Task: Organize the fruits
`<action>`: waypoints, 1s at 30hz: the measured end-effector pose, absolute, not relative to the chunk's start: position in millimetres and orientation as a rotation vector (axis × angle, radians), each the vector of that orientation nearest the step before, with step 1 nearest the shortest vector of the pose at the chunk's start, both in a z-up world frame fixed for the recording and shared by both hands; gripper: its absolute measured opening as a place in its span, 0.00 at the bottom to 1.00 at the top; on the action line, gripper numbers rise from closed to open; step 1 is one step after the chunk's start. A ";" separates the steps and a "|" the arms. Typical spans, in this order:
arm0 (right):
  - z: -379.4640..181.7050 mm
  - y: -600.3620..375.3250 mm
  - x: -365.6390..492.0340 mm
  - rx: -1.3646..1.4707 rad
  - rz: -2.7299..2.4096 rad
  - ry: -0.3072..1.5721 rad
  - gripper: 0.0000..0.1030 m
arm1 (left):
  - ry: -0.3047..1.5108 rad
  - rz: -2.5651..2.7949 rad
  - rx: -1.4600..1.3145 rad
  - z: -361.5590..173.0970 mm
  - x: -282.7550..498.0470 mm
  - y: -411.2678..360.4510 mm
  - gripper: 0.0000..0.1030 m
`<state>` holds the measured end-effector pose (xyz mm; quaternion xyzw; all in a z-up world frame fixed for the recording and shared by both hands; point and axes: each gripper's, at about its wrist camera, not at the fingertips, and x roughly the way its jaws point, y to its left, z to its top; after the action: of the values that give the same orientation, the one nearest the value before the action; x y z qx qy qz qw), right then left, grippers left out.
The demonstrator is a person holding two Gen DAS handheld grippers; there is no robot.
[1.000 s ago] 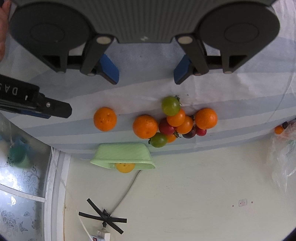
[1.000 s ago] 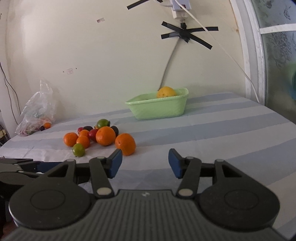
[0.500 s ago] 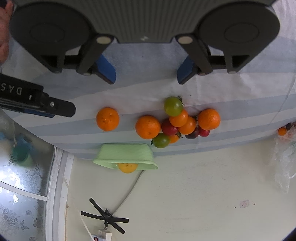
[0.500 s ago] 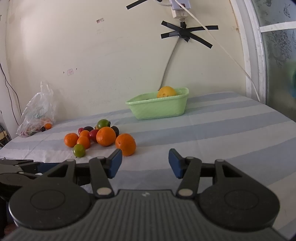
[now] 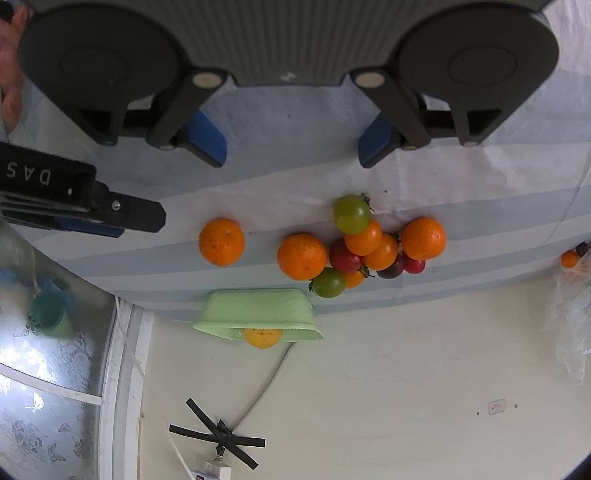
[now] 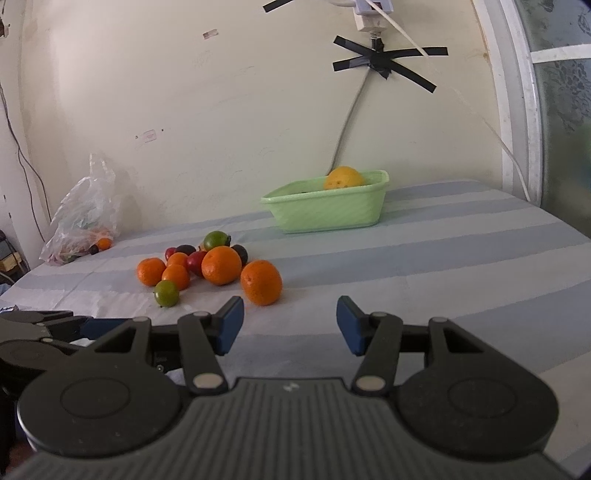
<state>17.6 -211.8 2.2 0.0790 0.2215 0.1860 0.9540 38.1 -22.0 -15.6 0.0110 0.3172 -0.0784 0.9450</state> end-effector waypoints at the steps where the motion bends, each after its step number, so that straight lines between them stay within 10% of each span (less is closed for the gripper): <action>1: 2.3 -211.0 17.6 0.157 0.383 0.451 0.57 | 0.648 -0.162 0.026 -15.8 38.2 -22.2 0.80; 30: 3.6 -210.8 13.7 0.150 0.373 0.434 0.65 | 0.654 -0.236 -0.025 -15.4 38.2 -16.0 0.92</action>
<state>13.7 -210.8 3.6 0.0740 0.2137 0.1837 0.9566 38.2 -16.0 -15.4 -0.0122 0.3202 -0.1157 0.9402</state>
